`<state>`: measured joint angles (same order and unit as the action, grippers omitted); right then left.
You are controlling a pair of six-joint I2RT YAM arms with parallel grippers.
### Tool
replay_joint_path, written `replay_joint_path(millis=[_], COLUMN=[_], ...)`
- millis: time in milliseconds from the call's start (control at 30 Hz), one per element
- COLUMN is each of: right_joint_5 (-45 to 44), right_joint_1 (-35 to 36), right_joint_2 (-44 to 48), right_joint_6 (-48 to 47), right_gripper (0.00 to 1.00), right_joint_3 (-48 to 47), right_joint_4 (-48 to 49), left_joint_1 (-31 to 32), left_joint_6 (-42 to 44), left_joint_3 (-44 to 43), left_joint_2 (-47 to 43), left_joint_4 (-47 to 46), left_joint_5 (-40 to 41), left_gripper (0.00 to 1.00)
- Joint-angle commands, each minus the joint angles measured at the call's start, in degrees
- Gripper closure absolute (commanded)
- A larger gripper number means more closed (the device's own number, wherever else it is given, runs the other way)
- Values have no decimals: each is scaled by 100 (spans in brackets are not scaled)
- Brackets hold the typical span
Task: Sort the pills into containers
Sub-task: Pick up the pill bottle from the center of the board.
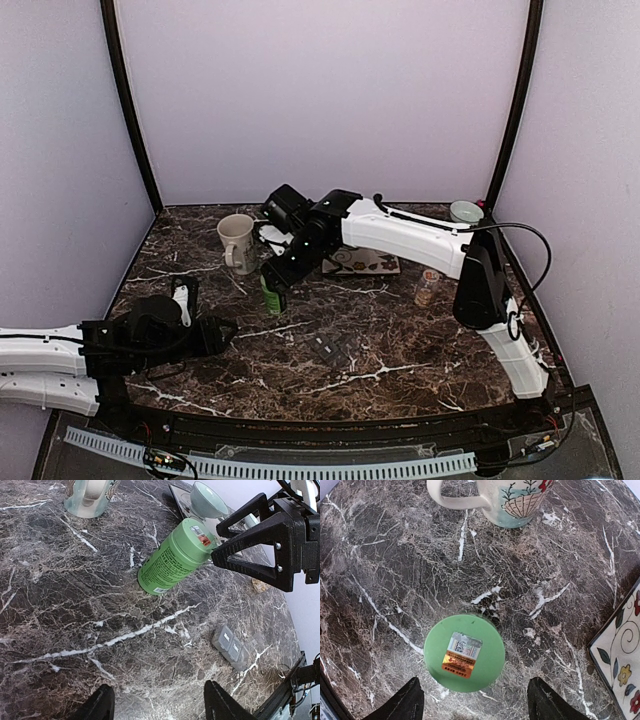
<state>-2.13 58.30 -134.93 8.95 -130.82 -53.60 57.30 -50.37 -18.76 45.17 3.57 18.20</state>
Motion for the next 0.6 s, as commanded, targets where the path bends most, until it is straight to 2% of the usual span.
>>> replay_joint_path(millis=[0, 567], right_joint_5=[193, 254], right_joint_1=[42, 58], right_joint_2=[-33, -450], right_joint_6=[33, 31], right_gripper=[28, 24], right_joint_3=[-178, -481], right_joint_4=[96, 249], left_joint_1=[34, 30], left_joint_6=[-29, -61], left_joint_3=[41, 24], left_joint_2=[-108, -175], left_joint_4=[206, 348], left_joint_5=[-35, -44], left_gripper=[36, 35])
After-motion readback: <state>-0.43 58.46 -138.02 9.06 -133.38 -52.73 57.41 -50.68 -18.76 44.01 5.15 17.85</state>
